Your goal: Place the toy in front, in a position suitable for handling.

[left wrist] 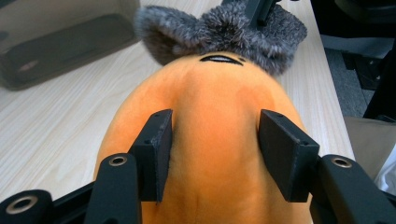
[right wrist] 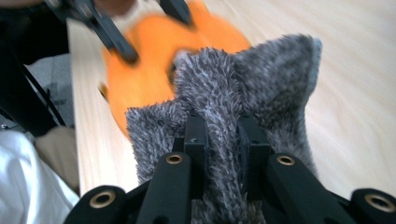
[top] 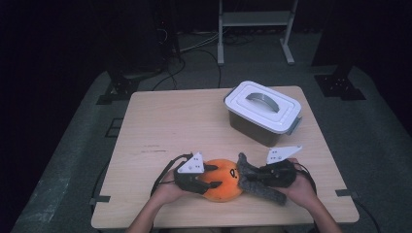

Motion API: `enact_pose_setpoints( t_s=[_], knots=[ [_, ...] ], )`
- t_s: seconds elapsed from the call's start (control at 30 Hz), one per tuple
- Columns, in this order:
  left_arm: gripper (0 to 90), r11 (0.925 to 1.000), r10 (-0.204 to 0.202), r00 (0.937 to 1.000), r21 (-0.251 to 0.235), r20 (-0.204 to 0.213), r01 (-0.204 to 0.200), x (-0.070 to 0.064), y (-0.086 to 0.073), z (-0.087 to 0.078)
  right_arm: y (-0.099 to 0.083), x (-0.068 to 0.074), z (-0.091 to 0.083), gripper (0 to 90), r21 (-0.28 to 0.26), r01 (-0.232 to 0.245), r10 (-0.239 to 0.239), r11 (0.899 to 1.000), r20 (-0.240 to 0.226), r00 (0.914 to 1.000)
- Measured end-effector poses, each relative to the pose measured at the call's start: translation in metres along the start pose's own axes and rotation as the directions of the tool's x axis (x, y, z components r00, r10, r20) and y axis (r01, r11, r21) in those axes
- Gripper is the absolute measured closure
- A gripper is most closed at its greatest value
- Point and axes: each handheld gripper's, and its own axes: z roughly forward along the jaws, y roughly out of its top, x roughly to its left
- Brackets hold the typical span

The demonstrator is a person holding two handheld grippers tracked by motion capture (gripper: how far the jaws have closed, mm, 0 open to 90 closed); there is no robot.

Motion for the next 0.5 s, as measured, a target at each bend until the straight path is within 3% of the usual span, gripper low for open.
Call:
enact_pose_setpoints(
  t_s=[0.07, 0.13, 0.27, 0.3, 0.43, 0.5],
  knots=[
    [45.7, 1.0, -0.004, 1.0, -0.003, -0.001, 0.004, 0.001, -0.002, -0.001, -0.006, -0.005, -0.003, 76.3, 0.003, -0.026, 0.026, 1.0, 0.003, 0.9997],
    [45.7, 1.0, -0.001, 1.0, -0.007, 0.003, 0.001, 0.001, -0.002, -0.001, -0.004, -0.007, -0.007, 76.3, -0.032, -0.049, 0.048, 0.998, -0.005, 0.9988],
    [45.5, 0.9997, 0.022, 0.9997, -0.013, 0.007, -0.022, -0.001, 0.001, 0.003, 0.012, 0.003, -0.006, 76.2, -0.11, -0.022, 0.017, 0.994, -0.046, 0.9988],
    [45.2, 0.9993, 0.035, 0.9994, -0.01, 0.008, -0.035, -0.002, 0.002, 0.004, 0.021, 0.01, 0.002, 76.0, -0.123, 0.005, -0.013, 0.992, -0.062, 0.998],
    [44.8, 0.997, 0.077, 0.997, -0.005, 0.009, -0.077, -0.004, 0.003, 0.005, 0.026, 0.013, 0.014, 75.5, -0.099, 0.027, -0.032, 0.995, -0.046, 0.9985],
    [44.7, 0.9971, 0.076, 0.9969, -0.008, 0.018, -0.076, -0.004, 0.003, 0.004, 0.024, 0.01, 0.017, 75.5, -0.097, 0.011, -0.017, 0.995, -0.058, 0.9982]
  ],
)
